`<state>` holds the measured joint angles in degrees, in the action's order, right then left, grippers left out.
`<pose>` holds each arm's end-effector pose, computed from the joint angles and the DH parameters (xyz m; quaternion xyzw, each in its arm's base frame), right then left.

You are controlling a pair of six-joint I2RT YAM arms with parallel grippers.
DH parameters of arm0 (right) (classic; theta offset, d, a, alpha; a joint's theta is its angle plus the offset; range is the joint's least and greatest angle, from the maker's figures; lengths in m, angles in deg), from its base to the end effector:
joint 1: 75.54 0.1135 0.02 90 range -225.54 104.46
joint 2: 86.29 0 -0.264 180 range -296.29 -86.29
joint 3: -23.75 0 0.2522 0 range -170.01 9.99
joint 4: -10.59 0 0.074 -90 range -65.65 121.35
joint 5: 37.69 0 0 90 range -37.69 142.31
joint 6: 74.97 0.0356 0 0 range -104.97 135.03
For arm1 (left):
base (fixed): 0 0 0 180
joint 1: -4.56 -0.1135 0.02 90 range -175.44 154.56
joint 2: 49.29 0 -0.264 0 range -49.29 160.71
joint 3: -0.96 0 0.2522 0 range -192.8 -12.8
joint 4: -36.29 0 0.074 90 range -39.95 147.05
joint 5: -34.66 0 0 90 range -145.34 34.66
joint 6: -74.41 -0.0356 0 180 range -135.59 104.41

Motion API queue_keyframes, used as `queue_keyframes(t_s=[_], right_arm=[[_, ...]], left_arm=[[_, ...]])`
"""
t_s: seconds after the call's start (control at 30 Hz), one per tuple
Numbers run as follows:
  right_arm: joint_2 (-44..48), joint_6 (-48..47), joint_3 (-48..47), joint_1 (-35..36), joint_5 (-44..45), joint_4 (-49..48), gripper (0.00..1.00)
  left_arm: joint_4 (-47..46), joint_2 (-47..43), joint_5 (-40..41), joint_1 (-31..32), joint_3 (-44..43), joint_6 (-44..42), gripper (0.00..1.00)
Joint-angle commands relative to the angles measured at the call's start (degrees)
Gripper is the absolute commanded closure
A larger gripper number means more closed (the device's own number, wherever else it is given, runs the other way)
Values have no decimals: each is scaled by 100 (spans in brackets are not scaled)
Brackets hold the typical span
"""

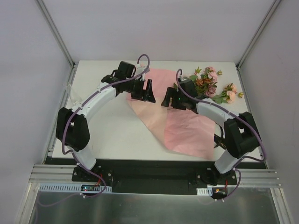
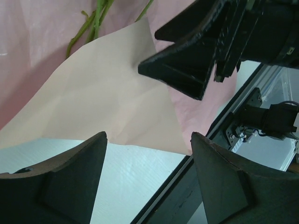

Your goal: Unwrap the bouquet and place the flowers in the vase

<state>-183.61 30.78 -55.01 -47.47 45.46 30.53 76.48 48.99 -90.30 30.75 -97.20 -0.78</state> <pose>0.3318 0.1818 0.2270 -0.1223 0.8911 0.2117 0.3823 0.3400 -0.1899 0.3075 0.2114 0.8488 -0.3957 0.2799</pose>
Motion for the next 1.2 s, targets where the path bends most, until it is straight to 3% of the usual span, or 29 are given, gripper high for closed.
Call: queue_keyframes(t_s=[0.0, 0.17, 0.4, 0.53, 0.67, 0.87, 1.03, 1.17], right_arm=[[609, -186, 732, 93, -999, -783, 18], [-76, -142, 146, 1047, -1582, -1189, 18], [-894, -63, -910, 2246, -1723, -1145, 19], [-623, -28, -480, 2246, -1636, -1312, 18], [-288, -168, -234, 2220, -1609, -1286, 17], [458, -265, 48, 2159, -1451, -1242, 16], [802, 741, 310, 1685, -143, -785, 18], [837, 1255, 453, 1157, -36, -969, 22]], left_arm=[[37, -379, -213, 17, -165, -22, 28], [37, -573, 6, 17, -129, -57, 28], [37, -1494, 1921, 8, 116, -628, 27], [11, -1654, 2327, -27, 178, -602, 26], [-24, -1549, 1792, -158, 152, -374, 26], [-77, -1593, 1747, -176, 205, -338, 26], [-95, -1575, 1607, -185, 213, -312, 26], [-95, -1470, 1370, -176, 170, -329, 25]])
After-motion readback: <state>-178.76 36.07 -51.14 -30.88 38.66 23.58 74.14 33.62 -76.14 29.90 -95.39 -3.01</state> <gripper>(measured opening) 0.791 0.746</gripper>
